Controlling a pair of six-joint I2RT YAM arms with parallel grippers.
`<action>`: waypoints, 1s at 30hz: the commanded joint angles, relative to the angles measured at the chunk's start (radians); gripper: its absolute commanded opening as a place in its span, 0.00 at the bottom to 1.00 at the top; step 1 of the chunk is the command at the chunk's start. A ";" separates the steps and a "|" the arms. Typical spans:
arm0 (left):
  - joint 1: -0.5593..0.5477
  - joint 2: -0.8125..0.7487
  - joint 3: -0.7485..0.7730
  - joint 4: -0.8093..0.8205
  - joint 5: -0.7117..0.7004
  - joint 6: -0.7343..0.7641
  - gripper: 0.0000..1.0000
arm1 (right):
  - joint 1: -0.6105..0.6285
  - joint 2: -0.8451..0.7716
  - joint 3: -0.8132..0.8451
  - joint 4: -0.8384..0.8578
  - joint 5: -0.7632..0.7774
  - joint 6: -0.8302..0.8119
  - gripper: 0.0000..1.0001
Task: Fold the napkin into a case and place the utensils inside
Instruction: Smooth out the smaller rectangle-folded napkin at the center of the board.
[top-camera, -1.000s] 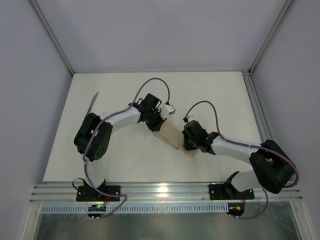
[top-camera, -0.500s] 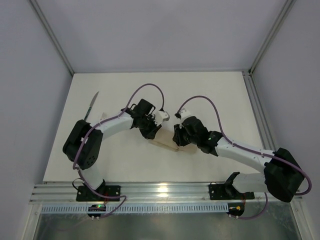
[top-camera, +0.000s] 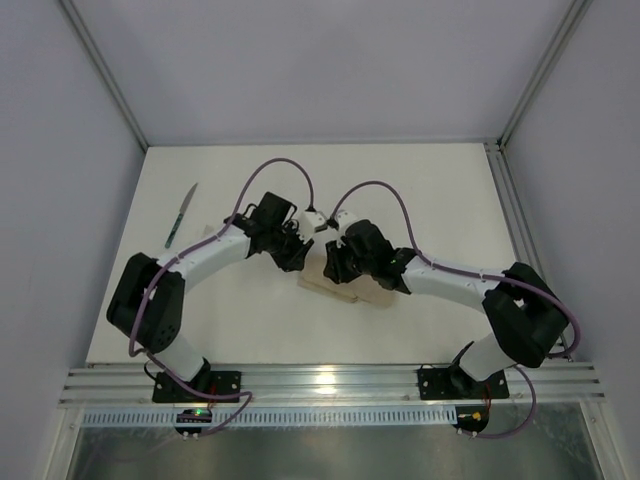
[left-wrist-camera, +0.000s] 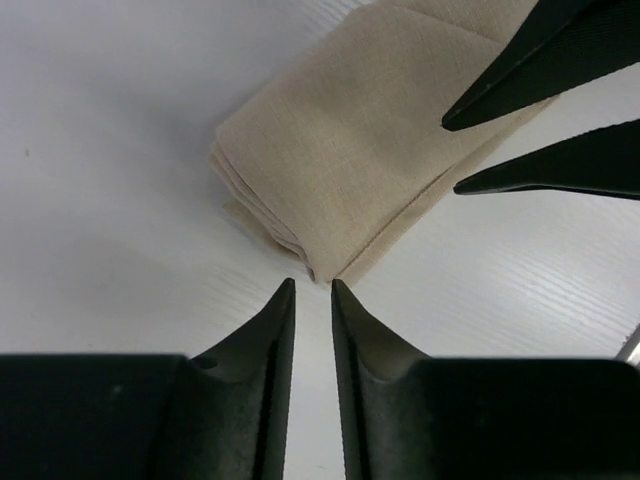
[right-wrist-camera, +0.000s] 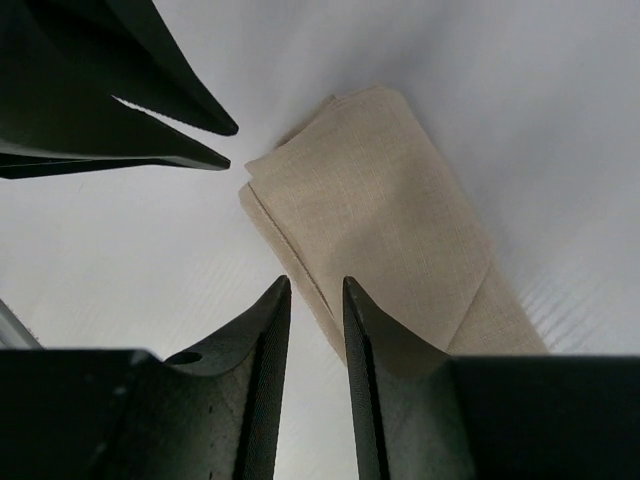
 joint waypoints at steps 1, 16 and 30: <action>0.023 -0.063 -0.049 -0.022 0.070 0.008 0.17 | 0.004 0.018 0.060 0.081 -0.063 -0.025 0.32; 0.063 0.010 -0.133 0.100 0.175 -0.134 0.49 | 0.027 0.183 0.050 0.137 -0.049 0.018 0.42; 0.029 0.034 -0.093 0.105 0.101 -0.131 0.40 | 0.025 0.229 -0.050 0.226 -0.154 0.115 0.04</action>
